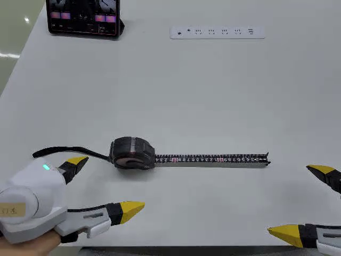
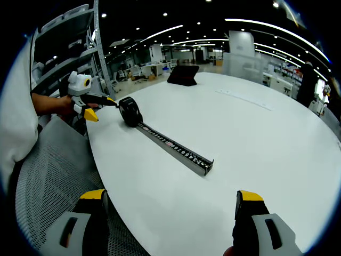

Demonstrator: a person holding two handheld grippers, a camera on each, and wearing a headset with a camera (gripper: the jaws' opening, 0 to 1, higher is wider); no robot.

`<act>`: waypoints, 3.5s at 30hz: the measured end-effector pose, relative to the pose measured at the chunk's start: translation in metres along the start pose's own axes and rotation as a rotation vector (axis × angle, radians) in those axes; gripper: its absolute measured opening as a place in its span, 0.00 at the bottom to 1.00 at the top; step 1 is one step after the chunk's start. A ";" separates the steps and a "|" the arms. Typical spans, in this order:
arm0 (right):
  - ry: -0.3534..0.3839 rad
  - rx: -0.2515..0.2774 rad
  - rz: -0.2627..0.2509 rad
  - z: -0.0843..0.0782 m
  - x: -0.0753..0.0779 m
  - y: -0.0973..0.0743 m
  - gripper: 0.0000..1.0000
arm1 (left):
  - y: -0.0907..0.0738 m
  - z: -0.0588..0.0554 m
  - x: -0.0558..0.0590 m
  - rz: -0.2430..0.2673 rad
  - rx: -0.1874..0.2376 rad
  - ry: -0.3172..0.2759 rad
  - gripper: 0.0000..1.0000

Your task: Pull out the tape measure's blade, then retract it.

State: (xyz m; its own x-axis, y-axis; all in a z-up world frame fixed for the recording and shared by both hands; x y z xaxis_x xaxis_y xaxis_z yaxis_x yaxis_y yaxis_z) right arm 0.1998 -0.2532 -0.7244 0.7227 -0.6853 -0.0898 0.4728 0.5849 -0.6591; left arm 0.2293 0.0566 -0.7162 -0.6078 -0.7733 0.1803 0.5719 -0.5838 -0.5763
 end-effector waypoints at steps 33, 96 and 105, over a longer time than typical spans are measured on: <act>-0.031 0.018 0.001 0.016 0.016 0.010 0.96 | 0.044 0.019 0.006 0.017 0.019 -0.066 0.91; -0.381 -0.115 0.169 0.027 0.062 0.055 0.37 | 0.064 0.018 -0.026 0.321 0.088 -0.284 0.69; -0.408 -0.135 0.200 0.025 0.060 0.061 0.33 | 0.064 0.015 -0.028 0.340 0.080 -0.284 0.64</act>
State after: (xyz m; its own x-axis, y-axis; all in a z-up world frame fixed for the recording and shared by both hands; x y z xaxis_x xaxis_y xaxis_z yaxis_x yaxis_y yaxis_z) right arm 0.2850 -0.2478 -0.7510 0.9447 -0.3227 0.0583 0.2541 0.6079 -0.7523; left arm 0.2912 0.0374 -0.7463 -0.2088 -0.9553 0.2093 0.7604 -0.2932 -0.5796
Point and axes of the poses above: the centre of the closed fingertips' face, and the gripper's own axes: y roughly forward along the fingers, x roughly to its right, z roughly out of its top, the point moved 1 cm from there along -y, roughly backward along the fingers, and after that the axes turned 3 degrees about -z, right-handed, at the moved point
